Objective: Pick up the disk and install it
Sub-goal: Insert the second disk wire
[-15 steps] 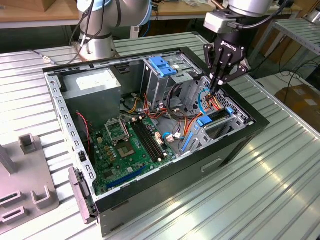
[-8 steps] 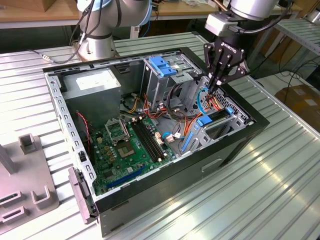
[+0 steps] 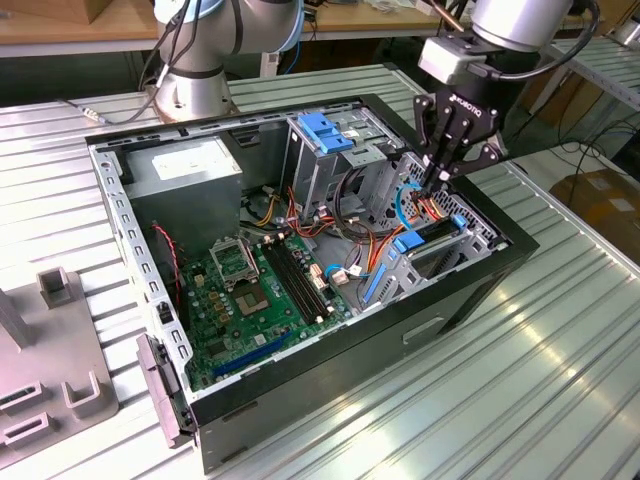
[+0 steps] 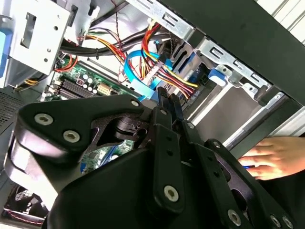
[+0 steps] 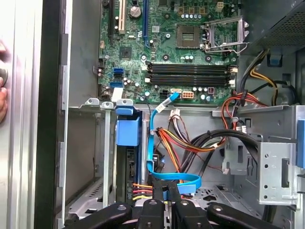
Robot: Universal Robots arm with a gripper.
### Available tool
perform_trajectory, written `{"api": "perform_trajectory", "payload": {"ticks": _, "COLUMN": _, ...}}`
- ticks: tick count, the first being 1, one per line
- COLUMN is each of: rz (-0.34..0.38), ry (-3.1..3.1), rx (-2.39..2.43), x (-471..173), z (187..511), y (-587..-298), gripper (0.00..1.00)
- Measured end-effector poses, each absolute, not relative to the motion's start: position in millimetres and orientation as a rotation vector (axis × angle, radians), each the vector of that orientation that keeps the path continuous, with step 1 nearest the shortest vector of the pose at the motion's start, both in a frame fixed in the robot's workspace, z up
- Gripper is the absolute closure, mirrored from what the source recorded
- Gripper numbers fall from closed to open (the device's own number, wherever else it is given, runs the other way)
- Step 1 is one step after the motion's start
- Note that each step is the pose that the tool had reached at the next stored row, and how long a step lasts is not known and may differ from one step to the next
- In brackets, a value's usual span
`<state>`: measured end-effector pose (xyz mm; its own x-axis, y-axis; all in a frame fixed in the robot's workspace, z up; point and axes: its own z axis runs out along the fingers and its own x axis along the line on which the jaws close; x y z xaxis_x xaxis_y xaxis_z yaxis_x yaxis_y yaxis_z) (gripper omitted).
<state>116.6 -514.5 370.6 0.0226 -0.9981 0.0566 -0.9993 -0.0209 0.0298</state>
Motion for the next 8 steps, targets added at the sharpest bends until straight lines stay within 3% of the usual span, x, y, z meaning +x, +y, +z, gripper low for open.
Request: {"api": "perform_trajectory", "payload": {"ticks": 8, "rz": 0.032, "ry": -2.150, "rx": 2.207, "x": 116.3, "z": 370.5, "y": -516.5, "gripper": 0.84}}
